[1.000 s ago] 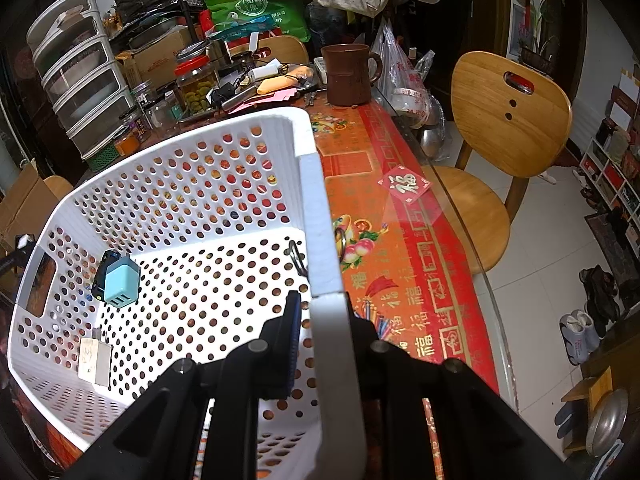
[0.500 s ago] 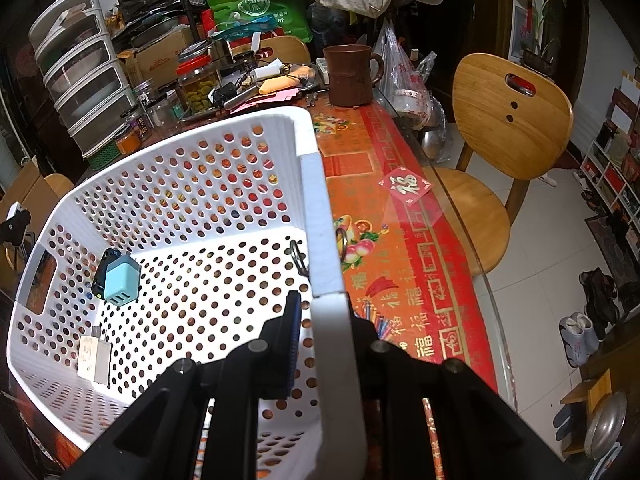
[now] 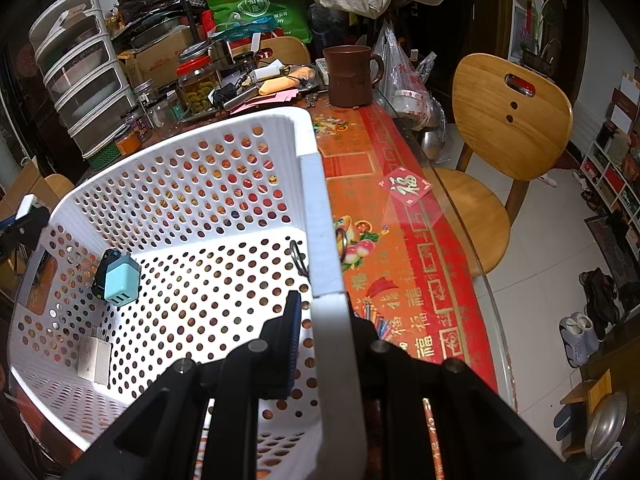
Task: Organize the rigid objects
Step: 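Carry the small white charger into the basket and release it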
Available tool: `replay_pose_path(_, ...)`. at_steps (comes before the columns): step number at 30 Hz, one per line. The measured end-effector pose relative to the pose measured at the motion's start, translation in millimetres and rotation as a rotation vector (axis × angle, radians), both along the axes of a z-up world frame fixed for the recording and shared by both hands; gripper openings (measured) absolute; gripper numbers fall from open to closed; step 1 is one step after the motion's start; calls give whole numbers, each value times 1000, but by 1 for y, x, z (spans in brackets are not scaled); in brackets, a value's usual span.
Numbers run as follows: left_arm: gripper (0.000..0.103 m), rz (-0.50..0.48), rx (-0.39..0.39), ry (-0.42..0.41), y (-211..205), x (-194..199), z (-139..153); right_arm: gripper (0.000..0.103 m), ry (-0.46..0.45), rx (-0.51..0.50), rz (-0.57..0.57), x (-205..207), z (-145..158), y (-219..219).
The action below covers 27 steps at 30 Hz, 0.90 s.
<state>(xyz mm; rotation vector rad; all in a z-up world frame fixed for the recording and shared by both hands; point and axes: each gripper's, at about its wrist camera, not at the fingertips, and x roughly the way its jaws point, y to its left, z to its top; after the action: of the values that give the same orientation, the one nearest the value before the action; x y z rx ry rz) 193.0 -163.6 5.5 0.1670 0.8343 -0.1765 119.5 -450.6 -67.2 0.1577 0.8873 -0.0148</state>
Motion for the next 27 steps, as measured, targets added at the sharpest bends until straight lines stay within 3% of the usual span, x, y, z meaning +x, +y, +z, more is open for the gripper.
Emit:
replay_pose_path(8, 43, -66, 10, 58, -44, -2, -18, 15, 1, 0, 1, 0, 0, 0)
replay_pose_path(20, 43, -136, 16, 122, -71, 2, -30, 15, 1, 0, 0, 0, 0, 0)
replay_pose_path(22, 51, -152, 0, 102, -68, -1, -27, 15, 2, -2, -2, 0, 0, 0)
replay_pose_path(24, 91, -156, -7, 66, -64, -6, -20, 15, 2, -1, -1, 0, 0, 0)
replay_pose_path(27, 97, -148, -26, -12, -44, -17, -4, 15, 2, -5, -4, 0, 0, 1)
